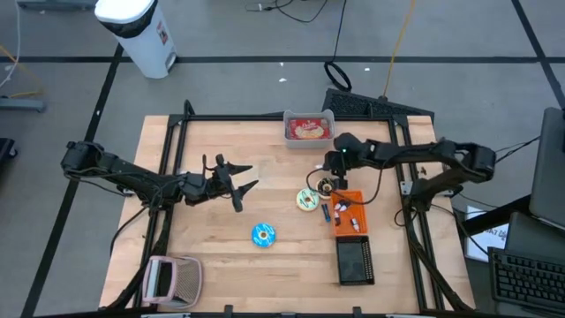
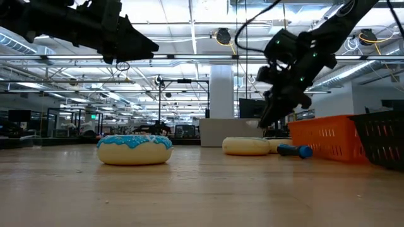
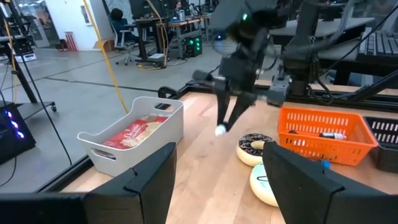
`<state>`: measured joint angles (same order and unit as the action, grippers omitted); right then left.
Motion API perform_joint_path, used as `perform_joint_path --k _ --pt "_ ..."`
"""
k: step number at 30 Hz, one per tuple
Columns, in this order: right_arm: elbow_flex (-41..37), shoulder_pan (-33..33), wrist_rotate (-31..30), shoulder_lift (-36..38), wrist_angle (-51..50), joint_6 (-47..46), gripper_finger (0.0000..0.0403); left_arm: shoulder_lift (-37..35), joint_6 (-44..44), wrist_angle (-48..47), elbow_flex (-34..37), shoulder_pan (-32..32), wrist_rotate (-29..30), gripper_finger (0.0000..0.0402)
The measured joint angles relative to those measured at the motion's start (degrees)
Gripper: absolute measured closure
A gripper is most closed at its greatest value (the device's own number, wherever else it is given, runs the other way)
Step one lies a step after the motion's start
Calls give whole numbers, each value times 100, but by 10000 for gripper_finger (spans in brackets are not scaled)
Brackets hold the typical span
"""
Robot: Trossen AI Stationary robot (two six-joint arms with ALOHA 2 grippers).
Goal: Pick & Place Food Item
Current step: Put the black food coloring bottle into the orange bin
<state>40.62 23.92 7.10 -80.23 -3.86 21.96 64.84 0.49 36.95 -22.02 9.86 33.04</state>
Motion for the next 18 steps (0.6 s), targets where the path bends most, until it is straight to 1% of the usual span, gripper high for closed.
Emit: perform_joint_path --k 5,9,14,18 --pt "0 -60 -36 828 -401 -201 356 0 8 2 0 -48 -2 160" --pt "0 -296 -299 1651 -1005 -480 356 0 117 2 0 -104 -2 160" --pt "0 -849 -304 2597 -1848 -1215 356 0 120 4 1 -132 -3 160" --pt "0 -1436 -259 3017 -2531 -1927 356 0 136 3 0 -132 -4 160"
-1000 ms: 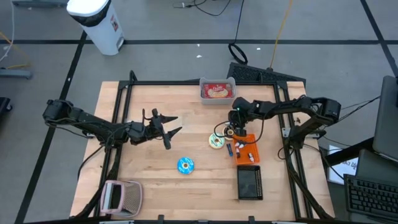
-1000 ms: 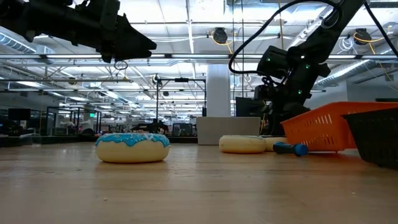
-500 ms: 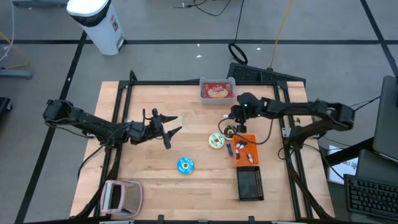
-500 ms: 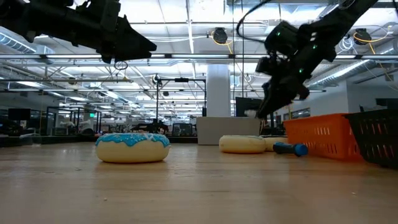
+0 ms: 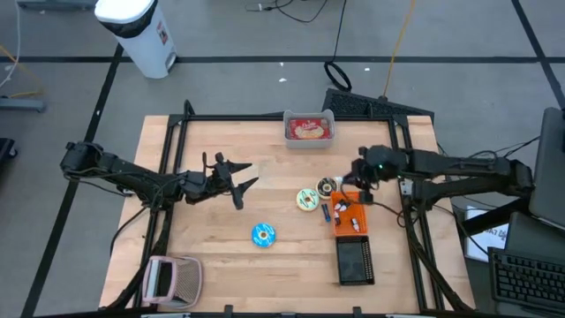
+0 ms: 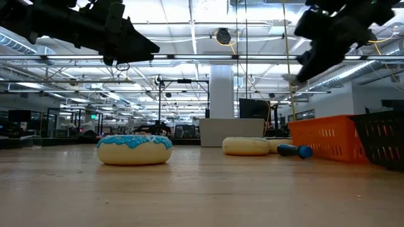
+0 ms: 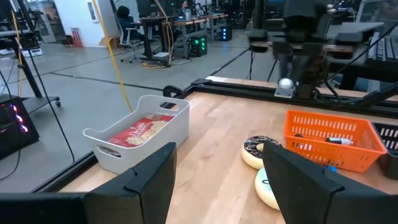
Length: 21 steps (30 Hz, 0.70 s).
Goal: Pick & Place Food Item
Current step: Put the black food coloring bottle into the orange bin
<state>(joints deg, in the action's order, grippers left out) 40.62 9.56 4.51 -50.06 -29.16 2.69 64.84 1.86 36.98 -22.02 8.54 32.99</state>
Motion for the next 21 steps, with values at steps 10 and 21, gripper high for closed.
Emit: perform_joint_path --k 10,21 --pt "-122 -1417 4 5 -755 -1559 356 -1 38 1 2 0 2 160" --pt "-546 -1950 7 -791 -177 -2150 355 -2 114 1 2 0 3 160"
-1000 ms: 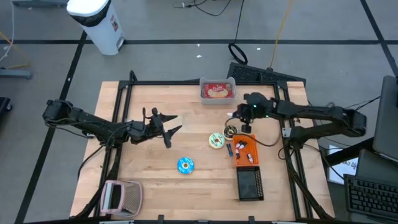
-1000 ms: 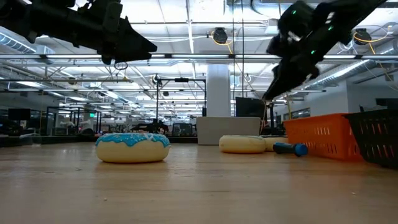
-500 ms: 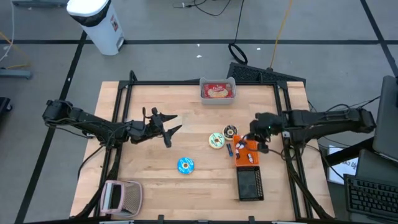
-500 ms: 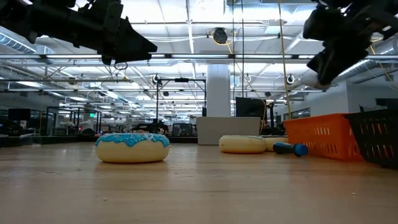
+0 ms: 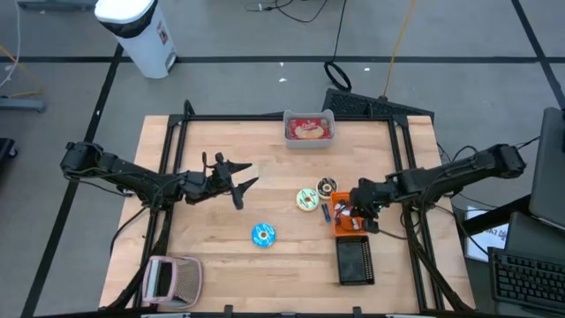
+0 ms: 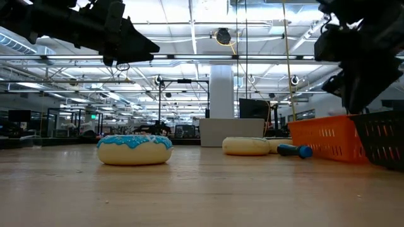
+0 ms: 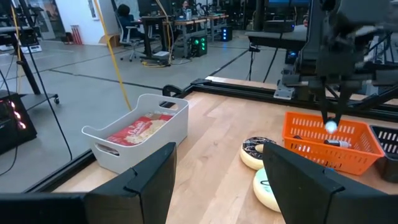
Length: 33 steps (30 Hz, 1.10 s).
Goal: Pick & Place Food Item
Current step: Put the black food coloring bottle into the orange bin, then put the blue large food coloring bottle into the orange bin
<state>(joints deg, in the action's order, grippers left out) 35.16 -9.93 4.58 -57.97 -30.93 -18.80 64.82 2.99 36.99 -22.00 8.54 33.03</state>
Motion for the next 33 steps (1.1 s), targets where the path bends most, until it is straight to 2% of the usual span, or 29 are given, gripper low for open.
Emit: perform_joint_path --k 11,26,29,33 --pt "0 4 -2 -797 260 149 347 0 56 -71 0 0 -3 160" --pt "2 9 -2 -770 681 168 278 0 125 168 2 -4 -25 160" --pt "0 21 -4 -699 690 296 272 91 172 148 -82 -7 -488 160" --pt "0 136 -15 -550 839 585 272 684 208 129 -691 -2 -1130 160"
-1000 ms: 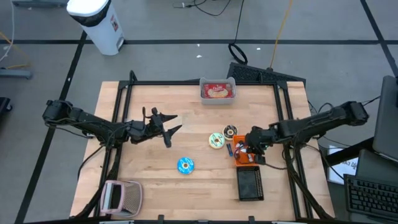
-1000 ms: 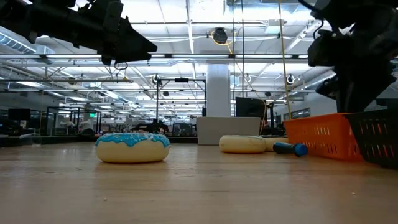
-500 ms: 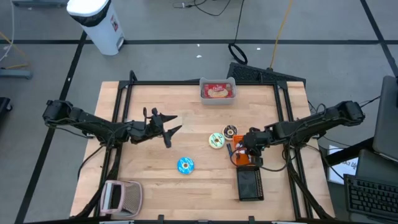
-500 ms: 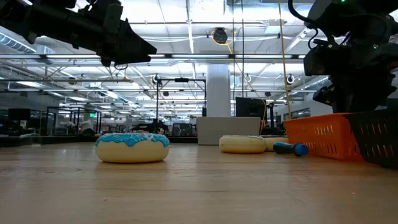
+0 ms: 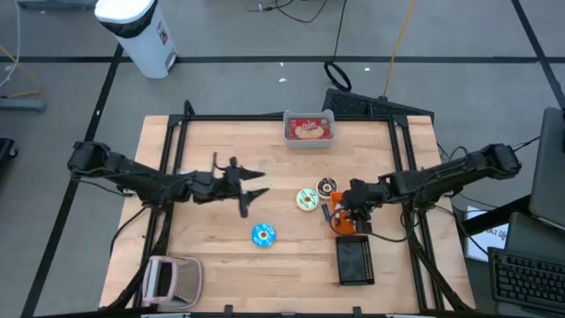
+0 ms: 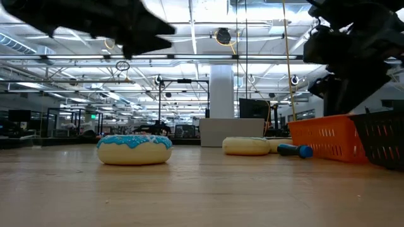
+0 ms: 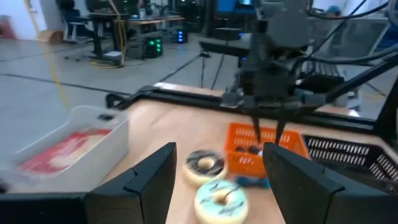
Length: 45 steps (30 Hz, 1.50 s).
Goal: Pick & Place Food Item
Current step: Put the blue large food coloring bottle into the orange bin
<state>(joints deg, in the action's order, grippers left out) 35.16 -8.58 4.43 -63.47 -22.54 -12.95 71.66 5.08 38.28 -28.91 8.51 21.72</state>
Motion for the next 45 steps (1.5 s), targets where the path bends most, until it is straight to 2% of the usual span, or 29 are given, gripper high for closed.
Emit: perform_joint_path --k 10,15,22,26,30,38,45 --pt "2 556 -21 580 1568 825 277 2854 -927 -1357 -2655 -57 -672 160" --pt "2 599 -16 918 1974 1156 281 4057 -1207 -1459 -3540 -54 -828 160" --pt "4 596 -16 1260 2208 1358 285 5118 -946 -1456 -4530 -72 -1076 160" --pt "3 596 -16 1319 2209 1368 286 5498 -922 -1596 -4946 -72 -1319 161" --pt "2 596 -16 1303 2203 1368 289 5747 -811 -1808 -5240 -114 -1322 171" --pt "2 596 -15 1271 2236 1388 293 5761 -603 -2179 -5295 -380 -1278 267" --pt "2 596 -13 1268 2245 1407 295 5761 -605 -2319 -5290 -583 -1944 325"
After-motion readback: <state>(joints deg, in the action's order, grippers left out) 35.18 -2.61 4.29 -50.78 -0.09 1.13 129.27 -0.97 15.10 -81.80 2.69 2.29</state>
